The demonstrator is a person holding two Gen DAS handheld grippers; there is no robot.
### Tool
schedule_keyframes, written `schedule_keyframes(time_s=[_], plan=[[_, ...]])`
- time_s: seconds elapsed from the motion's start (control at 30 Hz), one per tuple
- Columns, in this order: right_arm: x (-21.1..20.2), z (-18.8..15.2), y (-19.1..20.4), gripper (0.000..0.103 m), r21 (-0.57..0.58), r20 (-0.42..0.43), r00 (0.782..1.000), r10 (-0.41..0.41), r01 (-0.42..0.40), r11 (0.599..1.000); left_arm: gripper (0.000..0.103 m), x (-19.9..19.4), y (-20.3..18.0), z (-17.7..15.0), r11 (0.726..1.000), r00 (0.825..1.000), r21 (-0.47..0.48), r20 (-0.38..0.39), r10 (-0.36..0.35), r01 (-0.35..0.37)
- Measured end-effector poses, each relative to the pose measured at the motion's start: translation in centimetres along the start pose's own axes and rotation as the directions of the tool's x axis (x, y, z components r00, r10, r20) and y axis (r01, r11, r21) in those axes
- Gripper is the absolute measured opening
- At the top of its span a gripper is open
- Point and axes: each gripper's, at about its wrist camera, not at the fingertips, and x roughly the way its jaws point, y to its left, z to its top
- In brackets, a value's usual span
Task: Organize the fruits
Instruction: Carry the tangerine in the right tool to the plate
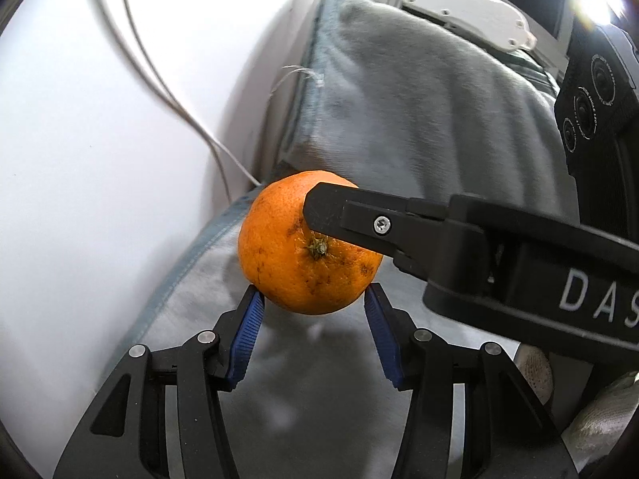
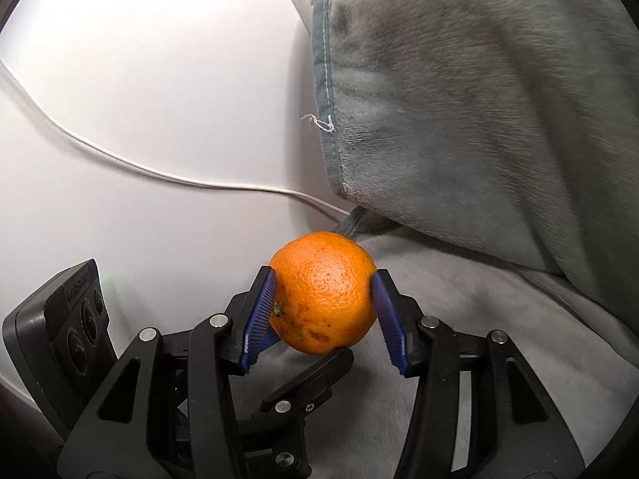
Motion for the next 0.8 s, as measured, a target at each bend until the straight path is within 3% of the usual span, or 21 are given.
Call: schedule_keyframes(time_s=[0.3,0.8], plan=[[-4.0,-1.4,-0.7,0.052,0.010,0.033,0.998,-0.052,0.051,0.999,0.052,-1.6,-4.3,-2.4,0.998,0.999,0.026,0.005,-0.054,0.054],[-14.9,-5.2,-4.5,0.052,0.069,0.115,0.980,-0.161,0.153,0.986,0.052,-5.3,-13.2,-5.5,0.977,0.984,0.121,-0.002,-0.177,0.176]])
